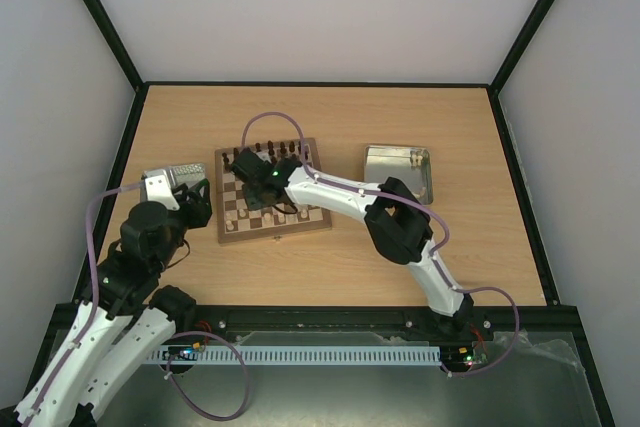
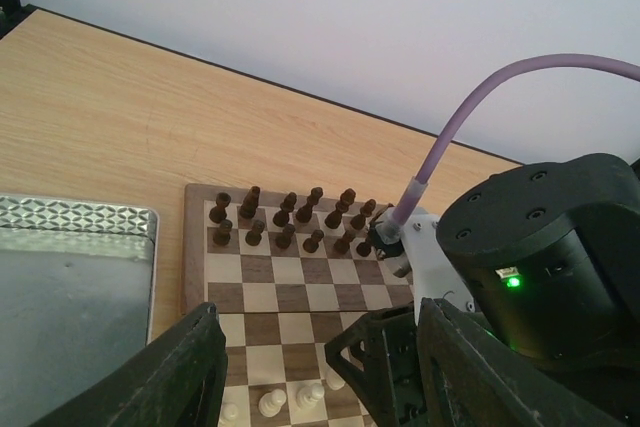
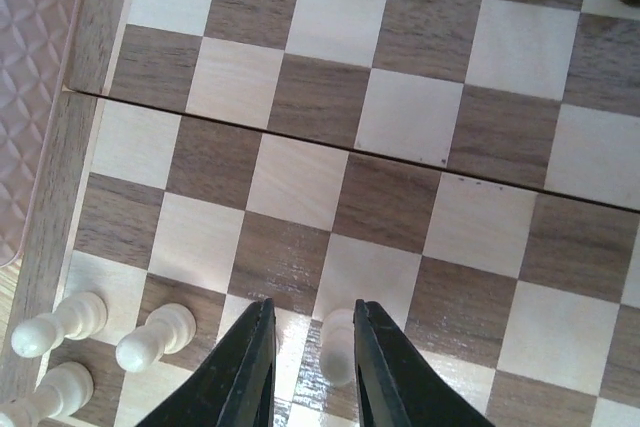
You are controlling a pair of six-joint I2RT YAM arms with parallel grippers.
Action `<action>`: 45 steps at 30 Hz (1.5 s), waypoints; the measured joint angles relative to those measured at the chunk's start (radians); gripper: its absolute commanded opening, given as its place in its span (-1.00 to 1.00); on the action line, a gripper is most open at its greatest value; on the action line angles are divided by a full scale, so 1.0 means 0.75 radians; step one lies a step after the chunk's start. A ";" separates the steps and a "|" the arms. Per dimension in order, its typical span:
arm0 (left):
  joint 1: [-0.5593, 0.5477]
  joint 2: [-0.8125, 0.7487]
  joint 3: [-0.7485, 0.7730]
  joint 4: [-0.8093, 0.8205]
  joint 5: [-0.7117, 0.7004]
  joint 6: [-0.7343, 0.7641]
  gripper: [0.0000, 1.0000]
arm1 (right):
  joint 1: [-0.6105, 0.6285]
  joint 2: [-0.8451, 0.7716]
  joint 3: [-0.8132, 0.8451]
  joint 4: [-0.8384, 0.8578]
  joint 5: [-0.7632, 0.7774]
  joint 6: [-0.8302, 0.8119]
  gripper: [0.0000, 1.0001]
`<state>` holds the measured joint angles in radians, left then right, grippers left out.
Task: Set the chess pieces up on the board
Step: Place the chess piece on the chessboard.
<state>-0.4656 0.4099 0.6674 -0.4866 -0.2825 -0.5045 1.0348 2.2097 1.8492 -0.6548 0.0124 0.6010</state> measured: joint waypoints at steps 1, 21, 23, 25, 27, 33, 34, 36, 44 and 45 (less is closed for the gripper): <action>0.000 0.002 0.000 0.000 0.000 0.000 0.08 | 0.000 0.006 0.009 0.000 0.005 -0.004 -0.57; 0.001 0.012 0.000 -0.001 0.000 0.000 0.09 | 0.000 0.092 0.037 -0.041 0.041 -0.024 -0.87; 0.001 0.012 0.000 0.000 0.000 0.000 0.08 | 0.000 0.091 0.037 -0.045 0.040 -0.024 -0.87; 0.001 0.012 0.000 0.000 0.001 0.000 0.09 | 0.001 0.089 0.037 -0.049 0.036 -0.026 -0.87; 0.001 0.012 0.000 0.000 0.001 0.000 0.09 | 0.002 0.087 0.036 -0.056 0.028 -0.028 -0.86; 0.003 0.012 0.000 0.000 0.001 0.000 0.09 | 0.010 0.082 0.030 -0.064 0.014 -0.034 -0.81; 0.003 0.012 0.000 0.000 0.001 0.000 0.09 | 0.011 0.080 0.028 -0.065 0.011 -0.034 -0.78; 0.003 0.012 0.000 0.000 0.001 0.000 0.09 | 0.012 0.079 0.028 -0.068 0.008 -0.034 -0.71; 0.003 0.013 0.000 0.000 0.001 0.000 0.09 | 0.016 0.078 0.029 -0.090 0.012 -0.037 -0.53; 0.003 0.013 0.000 0.000 0.001 0.000 0.09 | 0.016 0.077 0.030 -0.091 0.017 -0.036 -0.53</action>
<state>-0.4633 0.4198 0.6674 -0.4866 -0.2821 -0.5045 1.0470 2.2677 1.8717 -0.7231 0.0254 0.5739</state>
